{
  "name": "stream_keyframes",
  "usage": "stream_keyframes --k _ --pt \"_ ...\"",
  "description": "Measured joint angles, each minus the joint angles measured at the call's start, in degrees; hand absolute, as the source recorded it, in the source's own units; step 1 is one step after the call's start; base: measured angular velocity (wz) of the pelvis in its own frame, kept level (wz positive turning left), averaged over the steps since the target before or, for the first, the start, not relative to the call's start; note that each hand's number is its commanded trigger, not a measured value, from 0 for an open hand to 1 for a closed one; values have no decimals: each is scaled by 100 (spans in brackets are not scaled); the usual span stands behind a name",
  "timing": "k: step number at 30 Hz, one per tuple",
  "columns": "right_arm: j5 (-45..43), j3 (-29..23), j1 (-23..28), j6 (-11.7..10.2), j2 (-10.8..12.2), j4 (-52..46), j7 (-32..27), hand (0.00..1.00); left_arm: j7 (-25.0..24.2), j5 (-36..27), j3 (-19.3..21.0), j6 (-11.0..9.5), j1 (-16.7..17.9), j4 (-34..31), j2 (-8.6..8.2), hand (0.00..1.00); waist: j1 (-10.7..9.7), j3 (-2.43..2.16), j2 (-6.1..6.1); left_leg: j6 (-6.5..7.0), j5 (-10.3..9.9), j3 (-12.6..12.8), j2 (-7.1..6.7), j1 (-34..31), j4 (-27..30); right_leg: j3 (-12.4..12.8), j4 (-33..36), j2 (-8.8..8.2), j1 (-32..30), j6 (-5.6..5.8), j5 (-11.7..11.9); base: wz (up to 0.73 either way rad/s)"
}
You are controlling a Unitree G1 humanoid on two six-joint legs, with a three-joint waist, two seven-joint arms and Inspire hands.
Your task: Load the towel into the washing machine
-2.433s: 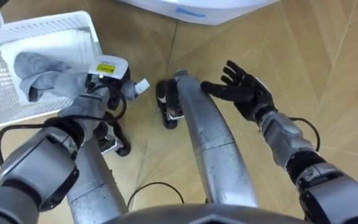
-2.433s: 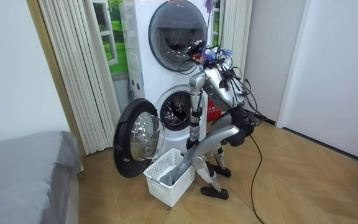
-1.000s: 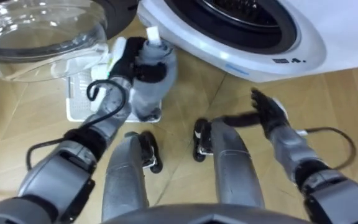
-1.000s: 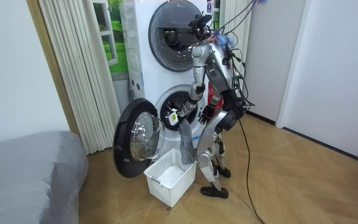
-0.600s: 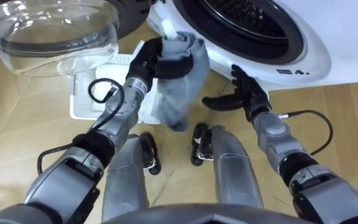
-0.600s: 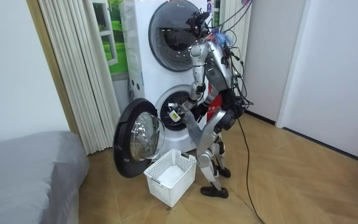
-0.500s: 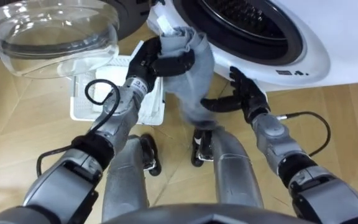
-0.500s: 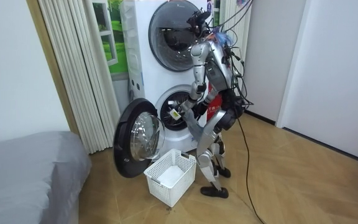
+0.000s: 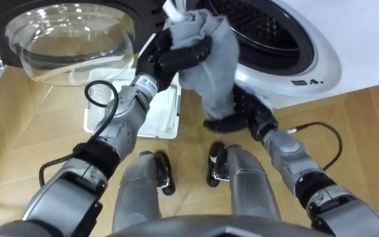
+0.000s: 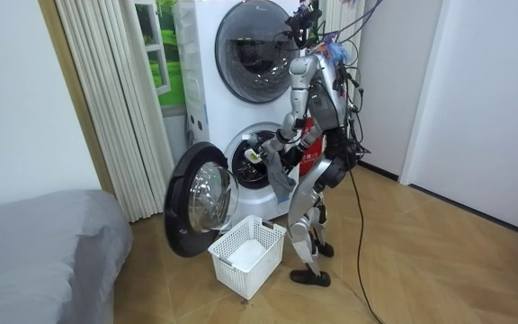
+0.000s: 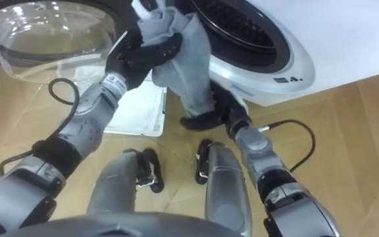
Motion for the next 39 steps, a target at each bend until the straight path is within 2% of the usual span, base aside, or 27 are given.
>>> stream_keyframes --k 5,8,12,13,14,15,22,25,33,34,35,39 --pt "-11 -3 -25 189 -5 16 386 0 -333 -713 7 175 -2 -5 2 100 76 0 0 -9 21 6 5 -90 -20 1 -2 4 -105 -13 11 0" --pt "13 -21 -60 328 -1 5 524 0 -510 -1126 -26 378 -4 -3 1 100 103 1 -1 -8 25 -7 -1 -182 6 -15 24 -6 -194 -14 12 0" --pt "-21 -28 -144 383 -6 18 545 0 -704 -2079 -113 603 54 3 2 100 85 2 0 -8 25 -31 -8 -215 12 -40 18 -15 -209 -8 8 3" --pt "-59 -29 -173 423 -6 21 545 6 -725 -2238 -112 655 58 4 2 100 80 2 0 -8 25 -31 -9 -215 11 -40 16 -15 -208 -7 7 0" --pt "-70 -31 -190 449 -10 25 544 80 -738 -2287 -108 678 58 4 2 100 75 2 0 -8 25 -31 -8 -214 11 -40 14 -14 -208 -7 7 0" --pt "-75 -32 -217 492 -18 26 544 100 -765 -2403 -111 714 59 4 1 100 67 2 0 -8 25 -28 -8 -212 10 -37 12 -13 -207 -7 7 0" --pt "-249 -91 -263 650 25 135 529 100 -865 -2635 -200 867 130 3 -47 100 -31 4 -3 -8 25 -22 -2 -209 -7 -30 -5 -1 -207 -9 8 0" --pt "-353 -141 -263 729 28 161 514 100 -879 -2641 -271 877 133 3 -62 100 -28 4 -3 -8 25 -23 2 -210 -14 -30 -18 4 -206 -11 9 0" --pt "-521 -141 -287 759 46 147 318 100 -881 -2916 -241 881 188 4 -75 100 14 4 -2 -8 25 -4 -1 -210 -87 -40 -104 9 -206 -6 13 0" --pt "-548 -141 -293 762 49 147 290 100 -881 -2916 -227 894 188 5 -75 57 16 4 -2 -8 25 -4 0 -210 -94 -42 -115 13 -204 -6 14 0" --pt "-564 -142 -295 766 49 147 285 100 -881 -2916 -216 904 188 5 -75 0 16 4 -1 -9 25 -4 2 -210 -98 -42 -125 17 -202 -6 14 0" --pt "-563 -143 -287 830 36 183 233 100 -878 -2913 -154 1009 201 58 -77 0 15 11 11 -15 29 -6 -9 -169 -172 -54 -176 20 -160 -1 16 0"
